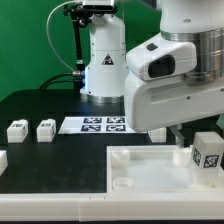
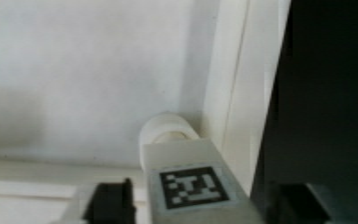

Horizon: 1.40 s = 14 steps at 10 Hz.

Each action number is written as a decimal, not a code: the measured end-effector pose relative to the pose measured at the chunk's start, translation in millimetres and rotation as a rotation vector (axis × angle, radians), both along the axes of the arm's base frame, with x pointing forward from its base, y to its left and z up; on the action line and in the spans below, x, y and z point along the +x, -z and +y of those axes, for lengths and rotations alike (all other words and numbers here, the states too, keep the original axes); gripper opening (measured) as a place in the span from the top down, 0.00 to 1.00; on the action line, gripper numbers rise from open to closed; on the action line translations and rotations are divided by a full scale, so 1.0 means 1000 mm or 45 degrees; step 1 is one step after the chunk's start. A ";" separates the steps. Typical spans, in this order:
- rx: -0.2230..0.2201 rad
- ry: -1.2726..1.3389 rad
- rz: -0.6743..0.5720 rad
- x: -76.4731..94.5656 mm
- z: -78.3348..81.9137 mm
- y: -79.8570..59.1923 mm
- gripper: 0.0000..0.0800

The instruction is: Assemble one leg

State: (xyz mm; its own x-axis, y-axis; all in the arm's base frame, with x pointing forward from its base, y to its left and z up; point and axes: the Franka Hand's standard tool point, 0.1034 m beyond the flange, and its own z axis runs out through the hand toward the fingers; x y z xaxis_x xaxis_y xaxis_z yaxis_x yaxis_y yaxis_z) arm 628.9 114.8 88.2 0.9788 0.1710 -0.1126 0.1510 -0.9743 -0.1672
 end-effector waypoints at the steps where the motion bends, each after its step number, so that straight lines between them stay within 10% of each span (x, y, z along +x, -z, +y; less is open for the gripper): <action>1: -0.006 0.008 0.001 0.000 -0.003 0.000 0.63; 6: -0.086 0.780 0.059 0.000 0.003 0.002 0.63; 13: -0.010 1.818 0.188 0.001 0.022 0.005 0.63; 14: -0.003 1.735 0.169 0.001 0.022 0.005 0.38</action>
Offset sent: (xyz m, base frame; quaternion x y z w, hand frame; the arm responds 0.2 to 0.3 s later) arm 0.0000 0.0000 0.0000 0.0000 0.0000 0.2667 0.9638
